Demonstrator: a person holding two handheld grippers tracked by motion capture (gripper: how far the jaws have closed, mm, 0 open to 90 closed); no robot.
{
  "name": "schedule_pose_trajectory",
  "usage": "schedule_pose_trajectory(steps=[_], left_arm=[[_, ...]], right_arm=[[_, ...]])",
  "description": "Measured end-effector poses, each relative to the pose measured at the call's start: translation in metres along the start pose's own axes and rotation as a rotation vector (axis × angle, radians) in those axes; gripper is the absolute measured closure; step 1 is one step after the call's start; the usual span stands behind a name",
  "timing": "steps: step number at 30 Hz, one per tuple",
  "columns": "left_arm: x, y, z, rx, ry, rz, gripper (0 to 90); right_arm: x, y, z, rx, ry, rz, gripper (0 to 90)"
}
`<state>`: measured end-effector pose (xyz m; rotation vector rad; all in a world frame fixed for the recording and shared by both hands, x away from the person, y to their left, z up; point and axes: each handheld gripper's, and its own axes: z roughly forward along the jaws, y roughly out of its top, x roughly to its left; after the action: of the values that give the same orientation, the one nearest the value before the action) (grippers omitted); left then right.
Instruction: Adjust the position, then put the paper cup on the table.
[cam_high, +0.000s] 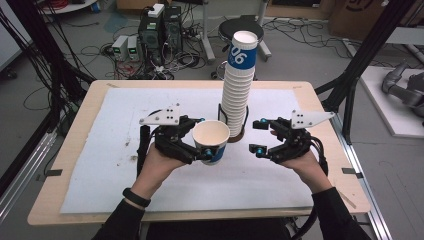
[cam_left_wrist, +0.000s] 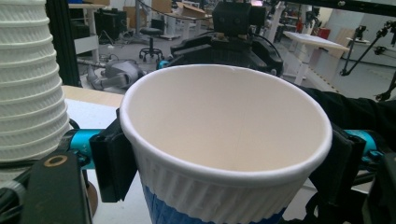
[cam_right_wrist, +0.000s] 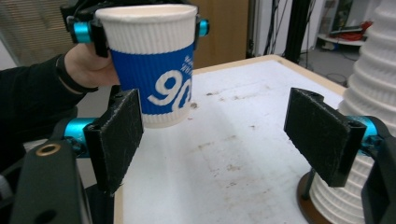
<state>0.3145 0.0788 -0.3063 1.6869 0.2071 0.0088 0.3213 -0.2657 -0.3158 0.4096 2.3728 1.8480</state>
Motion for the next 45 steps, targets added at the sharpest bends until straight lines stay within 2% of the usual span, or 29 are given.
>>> schedule_pose_trajectory(steps=[8, 18, 22, 29, 36, 45], left_arm=[[0.0, 0.001, -0.003, -0.002, 0.004, 0.002, 21.9], [0.005, 0.001, -0.011, -0.018, 0.042, -0.007, 21.9], [0.007, 0.0, -0.013, -0.011, 0.058, 0.005, 21.9], [0.012, 0.0, -0.022, -0.015, 0.116, 0.011, 21.9], [0.022, -0.001, -0.038, -0.021, 0.185, 0.01, 21.9], [0.035, -0.005, -0.054, -0.016, 0.304, 0.014, 21.9]], right_arm=[[-0.002, 0.001, -0.002, 0.002, -0.019, -0.018, 20.0], [-0.005, 0.0, -0.006, 0.004, -0.042, -0.015, 20.0], [-0.006, -0.001, -0.008, -0.005, -0.051, -0.025, 20.0], [-0.008, -0.002, -0.011, -0.009, -0.062, -0.021, 20.0], [-0.009, -0.002, -0.013, -0.007, -0.078, -0.03, 19.9], [-0.01, -0.002, -0.015, -0.014, -0.095, -0.032, 19.1]])
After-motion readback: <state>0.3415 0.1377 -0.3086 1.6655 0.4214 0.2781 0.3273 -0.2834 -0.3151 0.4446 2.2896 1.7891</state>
